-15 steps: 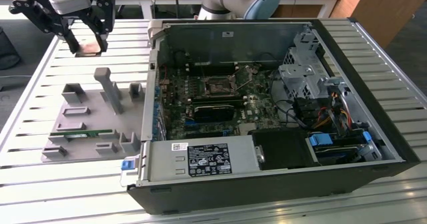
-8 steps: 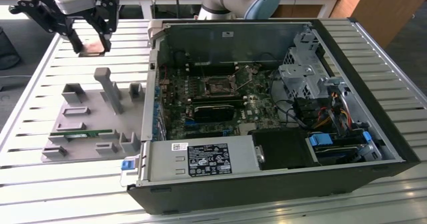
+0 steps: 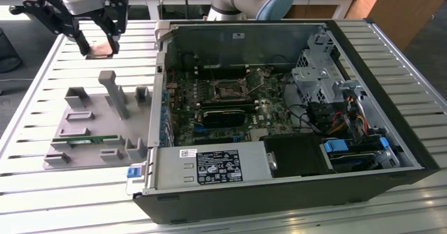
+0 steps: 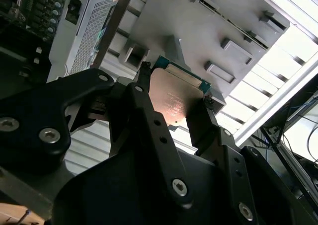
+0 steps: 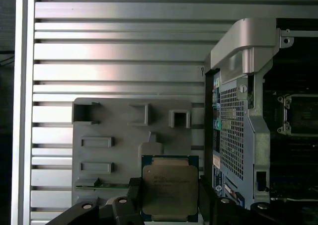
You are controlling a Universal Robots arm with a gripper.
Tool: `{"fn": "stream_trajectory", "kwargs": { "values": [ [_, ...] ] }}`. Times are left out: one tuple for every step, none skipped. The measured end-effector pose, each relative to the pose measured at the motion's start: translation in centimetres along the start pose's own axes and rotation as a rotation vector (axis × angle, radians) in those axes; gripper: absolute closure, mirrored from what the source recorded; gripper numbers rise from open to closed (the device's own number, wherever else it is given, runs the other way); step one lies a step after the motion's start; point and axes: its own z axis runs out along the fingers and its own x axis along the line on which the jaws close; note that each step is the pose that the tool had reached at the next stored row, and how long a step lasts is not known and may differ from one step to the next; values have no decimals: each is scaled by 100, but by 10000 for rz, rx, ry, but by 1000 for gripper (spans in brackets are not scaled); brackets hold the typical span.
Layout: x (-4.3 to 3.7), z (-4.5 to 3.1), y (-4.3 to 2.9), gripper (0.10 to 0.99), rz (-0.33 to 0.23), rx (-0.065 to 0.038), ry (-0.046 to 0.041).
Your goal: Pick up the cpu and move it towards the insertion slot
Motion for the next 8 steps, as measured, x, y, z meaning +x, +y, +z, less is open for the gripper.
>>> {"fn": "stream_trajectory", "kwargs": {
  "values": [
    [-7,0,0,545,0,0,0],
    [-14,0,0,545,0,1,0],
    [-21,0,0,545,0,0,0],
    [-28,0,0,545,0,0,0],
    [-35,0,0,545,0,0,-1],
    [-42,0,0,545,-1,0,0],
    [-48,0,0,545,-1,0,-1],
    [-55,0,0,545,0,1,1]
  ]
}}
